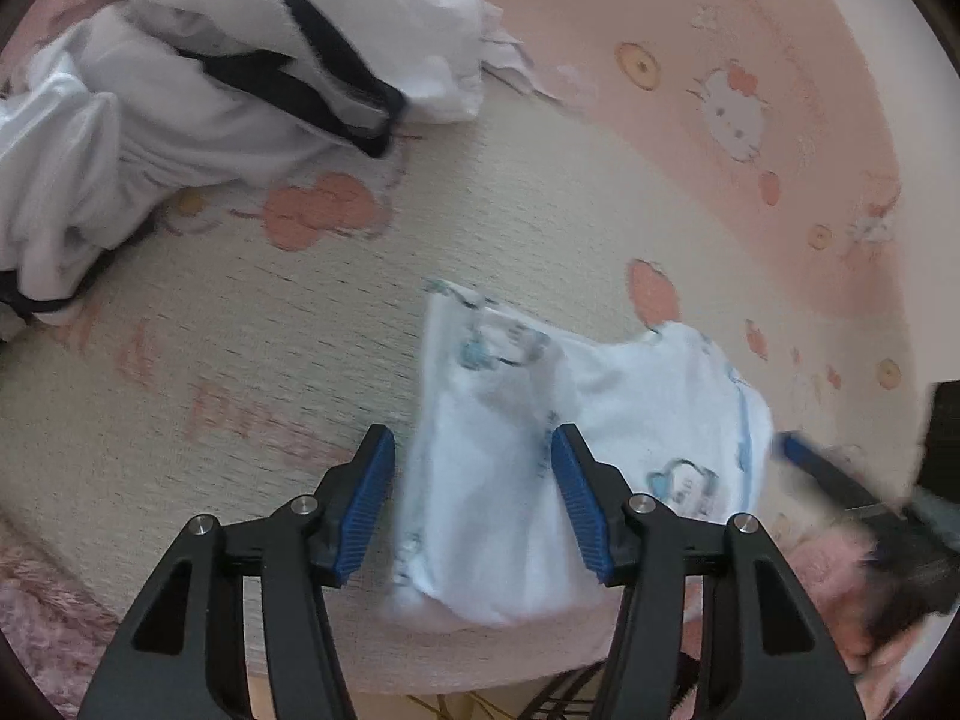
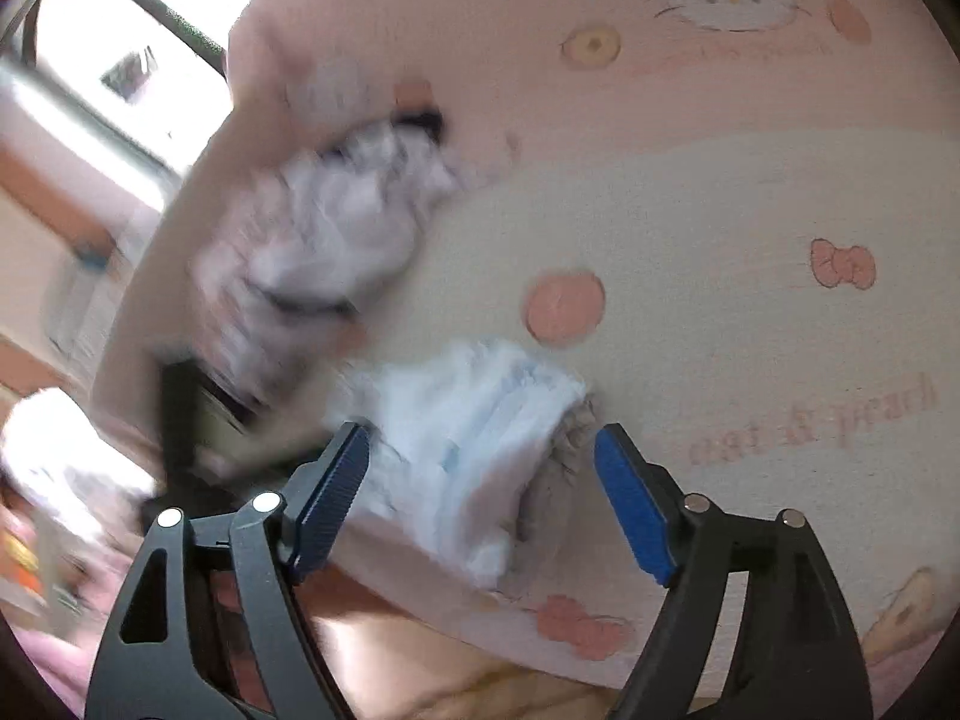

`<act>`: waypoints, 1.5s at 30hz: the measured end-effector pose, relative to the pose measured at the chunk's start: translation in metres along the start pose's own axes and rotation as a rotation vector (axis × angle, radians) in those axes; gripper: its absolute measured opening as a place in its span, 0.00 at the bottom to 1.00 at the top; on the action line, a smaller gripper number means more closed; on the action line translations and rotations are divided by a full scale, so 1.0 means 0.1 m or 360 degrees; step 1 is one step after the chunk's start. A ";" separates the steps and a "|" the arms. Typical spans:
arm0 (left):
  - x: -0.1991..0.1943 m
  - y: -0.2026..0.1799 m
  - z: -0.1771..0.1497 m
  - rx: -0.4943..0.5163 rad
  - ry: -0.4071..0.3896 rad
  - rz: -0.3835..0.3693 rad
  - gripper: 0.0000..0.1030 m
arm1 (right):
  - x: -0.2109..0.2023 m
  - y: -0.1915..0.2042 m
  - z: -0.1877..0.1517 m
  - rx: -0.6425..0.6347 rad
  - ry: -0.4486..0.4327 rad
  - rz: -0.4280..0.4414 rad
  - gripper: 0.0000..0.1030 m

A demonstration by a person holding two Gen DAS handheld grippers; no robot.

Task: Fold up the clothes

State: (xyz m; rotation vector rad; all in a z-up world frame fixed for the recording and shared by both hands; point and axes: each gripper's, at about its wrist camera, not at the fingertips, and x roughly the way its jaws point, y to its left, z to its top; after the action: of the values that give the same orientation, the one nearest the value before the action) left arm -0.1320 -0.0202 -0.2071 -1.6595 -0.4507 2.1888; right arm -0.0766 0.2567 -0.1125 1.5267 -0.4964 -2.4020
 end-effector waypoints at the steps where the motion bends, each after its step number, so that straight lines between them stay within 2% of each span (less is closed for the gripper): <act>1: 0.01 -0.03 -0.01 0.0010 0.0006 -0.0016 0.53 | 0.17 -0.01 -0.05 -0.0002 0.0082 -0.0073 0.77; 2: 0.02 -0.06 -0.01 0.0021 0.0012 -0.0032 0.53 | 0.34 -0.02 -0.10 -0.0004 0.0164 -0.0144 0.77; 4: 0.06 -0.11 0.00 0.0053 0.0011 -0.0005 0.53 | 0.54 -0.12 -0.15 0.0100 0.0246 -0.0103 0.80; 6: 0.09 -0.17 0.01 0.0086 0.0009 0.0024 0.53 | 0.60 -0.20 -0.14 0.0193 0.0186 -0.0011 0.89; 7: 0.11 -0.20 0.02 0.0102 0.0008 0.0038 0.43 | 0.62 -0.18 -0.13 0.0177 0.0178 -0.0018 0.87; 8: 0.11 -0.22 0.01 0.0111 0.0001 0.0042 0.29 | 0.64 -0.13 -0.12 0.0122 0.0175 -0.0036 0.84; 9: 0.11 -0.24 0.00 0.0118 -0.0007 0.0045 0.27 | 0.63 -0.05 -0.13 0.0060 0.0167 -0.0004 0.61; 10: 0.08 -0.29 -0.02 0.0150 -0.0023 0.0064 0.22 | 0.63 -0.03 -0.14 0.0049 0.0174 0.0090 0.48; 11: 0.06 -0.34 -0.04 0.0183 -0.0039 0.0083 0.21 | 0.63 -0.01 -0.14 0.0067 0.0173 0.0120 0.46; 13: -0.02 -0.49 -0.03 0.0233 -0.0074 0.0082 0.21 | 0.59 0.02 -0.14 0.0053 0.0164 0.0128 0.34; 16: -0.12 -0.76 0.02 0.0288 -0.0097 0.0013 0.21 | 0.40 -0.10 -0.11 0.0124 0.0137 0.0208 0.27; 20: 0.01 -1.42 0.20 0.0397 -0.0057 -0.0128 0.21 | -0.17 -0.41 0.03 0.0159 0.0001 0.0184 0.27; 24: 0.38 -2.30 0.36 0.0559 -0.0001 -0.0252 0.21 | -0.74 -1.03 0.26 0.0241 -0.0134 0.0067 0.27; 26: 0.64 -2.77 0.43 0.0627 0.0021 -0.0291 0.21 | -1.01 -1.45 0.38 0.0281 -0.0189 -0.0055 0.27; 29: 1.07 -3.49 0.54 0.0741 0.0044 -0.0313 0.21 | -1.29 -1.99 0.47 0.0359 -0.0265 -0.0125 0.27; 34: 1.75 -4.34 0.72 0.0778 0.0100 -0.0355 0.21 | -1.62 -2.87 0.56 0.0524 -0.0389 -0.0235 0.27; 39: 2.13 -4.73 0.80 0.0742 0.0117 -0.0412 0.21 | -1.75 -3.39 0.76 0.0582 -0.0465 -0.0346 0.27; 42: 2.33 -4.75 0.77 0.0703 0.0140 -0.0370 0.21 | -1.74 -3.67 0.84 0.0669 -0.0487 -0.0408 0.29; 43: 2.40 -4.74 0.75 0.0686 0.0150 -0.0348 0.23 | -1.72 -3.76 0.85 0.0730 -0.0455 -0.0494 0.37; 45: 2.66 -4.63 0.74 0.0618 0.0273 -0.0221 0.27 | -1.69 -3.93 0.86 0.0851 -0.0390 -0.0668 0.53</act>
State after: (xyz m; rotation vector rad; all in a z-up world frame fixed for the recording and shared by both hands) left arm -0.2289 0.5100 -0.2035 -1.5325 -0.0815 1.8700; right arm -0.0950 0.6929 -0.1021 1.6737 -1.0304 -2.9720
